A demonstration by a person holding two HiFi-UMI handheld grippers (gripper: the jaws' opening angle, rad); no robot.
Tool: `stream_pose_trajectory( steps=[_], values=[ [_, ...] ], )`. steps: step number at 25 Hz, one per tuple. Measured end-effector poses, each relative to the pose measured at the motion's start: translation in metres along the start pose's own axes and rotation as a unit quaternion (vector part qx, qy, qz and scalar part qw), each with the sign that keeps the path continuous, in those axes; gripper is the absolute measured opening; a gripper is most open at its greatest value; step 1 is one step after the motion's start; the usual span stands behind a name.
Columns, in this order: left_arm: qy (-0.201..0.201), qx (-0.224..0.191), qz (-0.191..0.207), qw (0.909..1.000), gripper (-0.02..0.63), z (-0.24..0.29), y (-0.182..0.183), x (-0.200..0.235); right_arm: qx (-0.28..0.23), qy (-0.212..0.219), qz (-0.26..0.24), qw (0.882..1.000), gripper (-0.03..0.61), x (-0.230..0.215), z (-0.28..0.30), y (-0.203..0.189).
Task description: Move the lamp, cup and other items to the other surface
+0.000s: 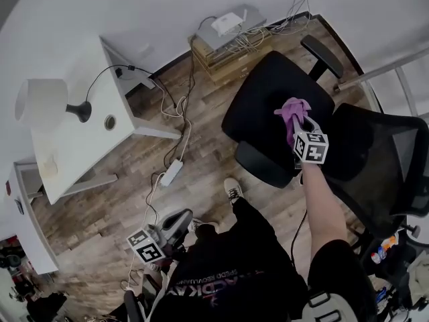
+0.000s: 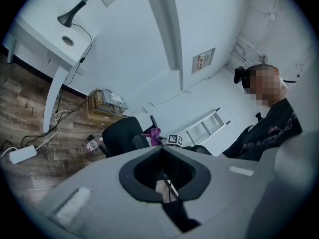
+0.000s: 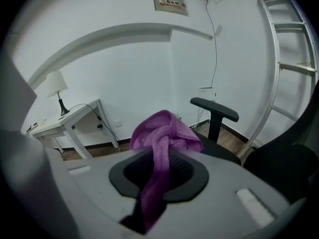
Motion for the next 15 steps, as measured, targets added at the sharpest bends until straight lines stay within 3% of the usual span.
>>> stream_pose_trajectory(
  steps=[9,15],
  values=[
    [0.032,0.000,-0.019,0.9993,0.000,-0.003,-0.008,0.003,0.103,0.003,0.018,0.995,0.067,-0.016,0.037,-0.076],
    [0.049,-0.020,-0.026,0.9982,0.000,-0.016,-0.009,0.007,0.141,-0.013,0.033,0.989,0.126,-0.020,0.045,-0.096]
  ],
)
Point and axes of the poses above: the fingertips, and each gripper's own axes: z forward along the fingers, x to its left, y out of its top, the point moved 1 cm from there along -z, backward along the fingers, and after that the axes turned 9 degrees about -x, right-handed, at the moved point
